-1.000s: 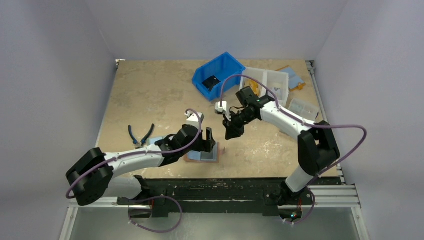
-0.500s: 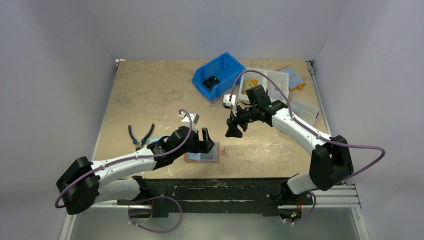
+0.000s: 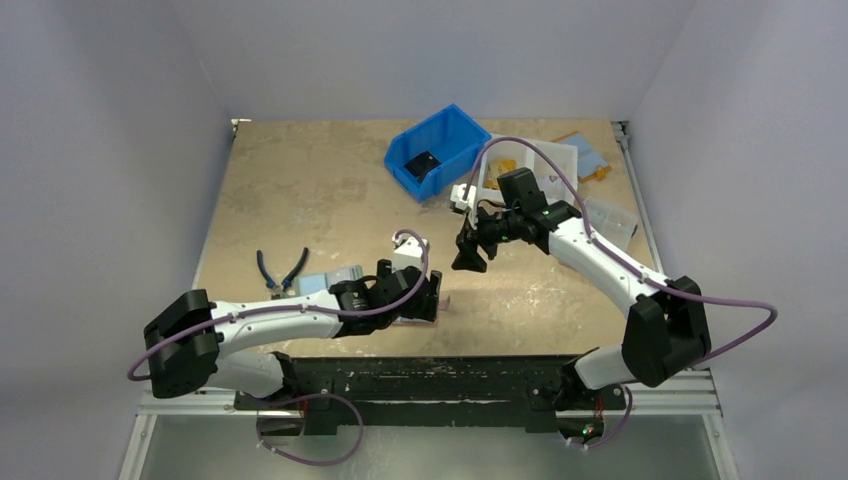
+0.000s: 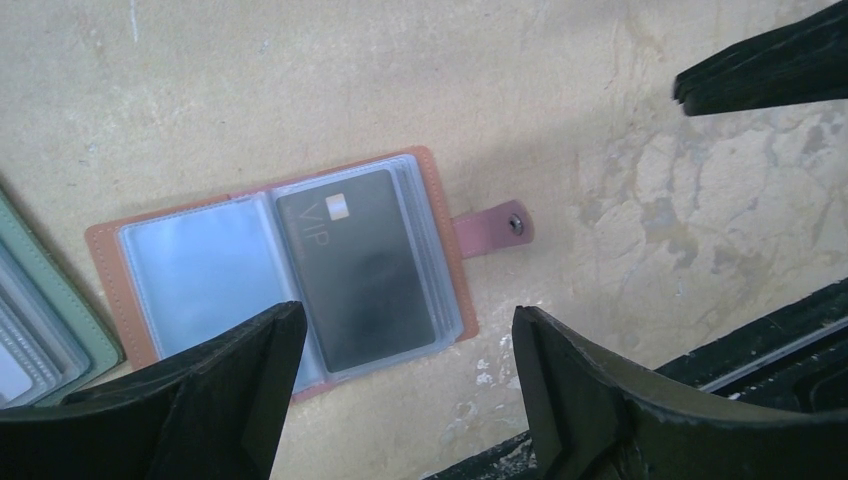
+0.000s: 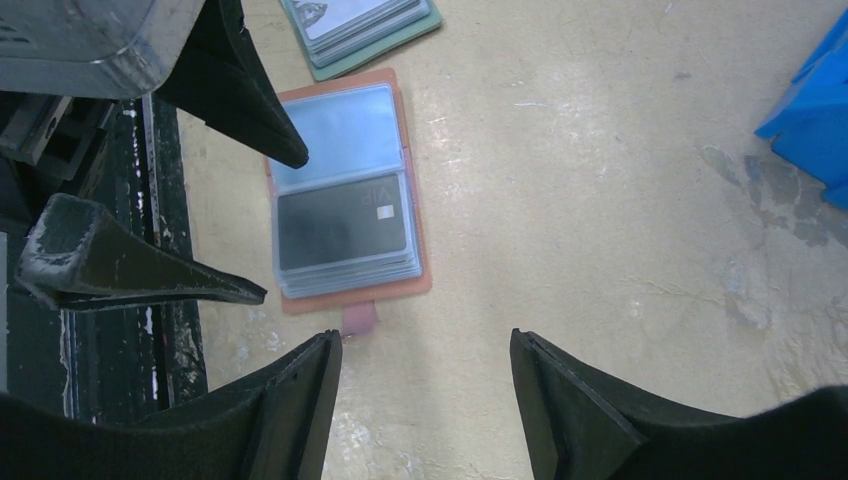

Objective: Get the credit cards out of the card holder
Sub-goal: Remove the credit card from the card holder.

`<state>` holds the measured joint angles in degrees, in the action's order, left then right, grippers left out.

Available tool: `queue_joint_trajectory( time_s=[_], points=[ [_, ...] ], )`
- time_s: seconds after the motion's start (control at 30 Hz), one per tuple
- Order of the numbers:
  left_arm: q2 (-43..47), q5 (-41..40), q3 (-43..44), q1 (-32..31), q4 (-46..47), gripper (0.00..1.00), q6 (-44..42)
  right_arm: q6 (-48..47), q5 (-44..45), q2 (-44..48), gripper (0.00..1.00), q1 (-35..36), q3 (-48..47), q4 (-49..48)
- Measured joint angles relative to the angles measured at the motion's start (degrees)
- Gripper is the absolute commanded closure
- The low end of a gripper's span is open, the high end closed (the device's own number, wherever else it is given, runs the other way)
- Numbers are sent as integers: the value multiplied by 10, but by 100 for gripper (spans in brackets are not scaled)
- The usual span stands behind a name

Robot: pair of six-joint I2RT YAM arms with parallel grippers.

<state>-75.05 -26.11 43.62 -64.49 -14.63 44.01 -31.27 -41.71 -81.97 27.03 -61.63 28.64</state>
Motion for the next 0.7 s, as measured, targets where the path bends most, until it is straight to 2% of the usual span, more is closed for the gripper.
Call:
queue_joint_trajectory(
  time_s=[0.23,0.5,0.7],
  points=[
    [-16,-34,0,-4,-5,26,6,6,3,0,34,-2,3,-4],
    [-123,-53,33,-4,-18,28,28,26,6,0,36,-10,10,-24],
    [-131,-57,34,-4,-21,30,36,32,12,-2,36,-12,12,-26]
  ],
)
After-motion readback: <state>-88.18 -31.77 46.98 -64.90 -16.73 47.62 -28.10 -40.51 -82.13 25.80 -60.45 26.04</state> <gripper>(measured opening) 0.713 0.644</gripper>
